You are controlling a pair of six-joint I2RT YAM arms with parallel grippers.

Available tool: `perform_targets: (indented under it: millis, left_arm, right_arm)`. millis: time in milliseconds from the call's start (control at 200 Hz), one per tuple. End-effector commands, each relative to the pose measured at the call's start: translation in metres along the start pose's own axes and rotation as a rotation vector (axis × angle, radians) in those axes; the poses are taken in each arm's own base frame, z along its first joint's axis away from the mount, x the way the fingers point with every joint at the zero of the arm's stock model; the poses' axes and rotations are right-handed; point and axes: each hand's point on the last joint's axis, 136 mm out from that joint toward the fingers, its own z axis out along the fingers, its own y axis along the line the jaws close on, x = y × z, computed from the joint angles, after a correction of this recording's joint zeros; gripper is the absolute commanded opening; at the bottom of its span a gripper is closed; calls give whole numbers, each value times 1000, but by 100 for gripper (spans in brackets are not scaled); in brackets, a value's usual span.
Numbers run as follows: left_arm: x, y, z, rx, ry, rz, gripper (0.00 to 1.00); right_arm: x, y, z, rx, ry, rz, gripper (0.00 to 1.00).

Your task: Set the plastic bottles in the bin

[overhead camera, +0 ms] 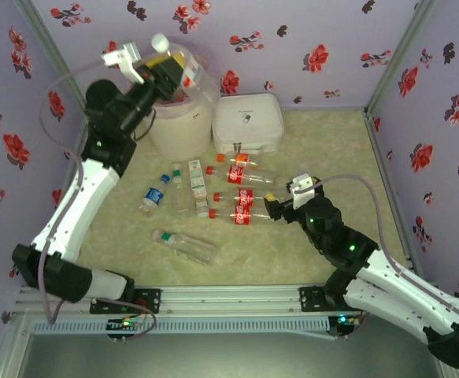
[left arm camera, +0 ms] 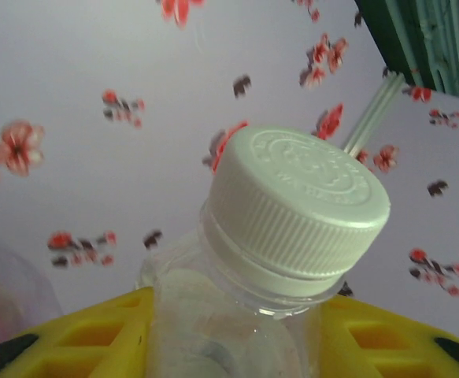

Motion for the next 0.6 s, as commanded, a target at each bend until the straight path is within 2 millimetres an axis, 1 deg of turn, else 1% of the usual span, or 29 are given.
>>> perform_targets:
  millis: [0,145,210,275,295,340,435,530,595]
  left_arm:
    - [-14,26,17,-23,-10,36,14]
    - [-41,62,36,-38,-134,19,4]
    - [-46,83,43,-82,-174,39,0]
    - [-46,106,52,-142,-184,71,0]
    - [-44,113,55,-159,-180,82,0]
    - [-40,128,62,-190,-165,102,0]
    - [-23,156,75,-235,-115,131,0]
    - [-4,177,82,-272,-66,167,0]
    - [10,196,85,-319,-34,179,0]
  right_arm:
    - [-5,-7,-8,22,-24,34,99]
    - [-8,-2,-19,-41,-35,59,99]
    - [-6,-4,-24,-42,-36,69,99]
    - [-2,-7,-28,-35,-25,75,99]
    - [-5,-10,-34,-34,-42,87,99]
    - [-5,-13,-38,-29,-49,99,99]
    - [-4,-15,-49,-51,-69,110,99]
    - [-3,-15,-59,-78,-87,118,99]
    - [-2,-17,-63,-80,-88,119,99]
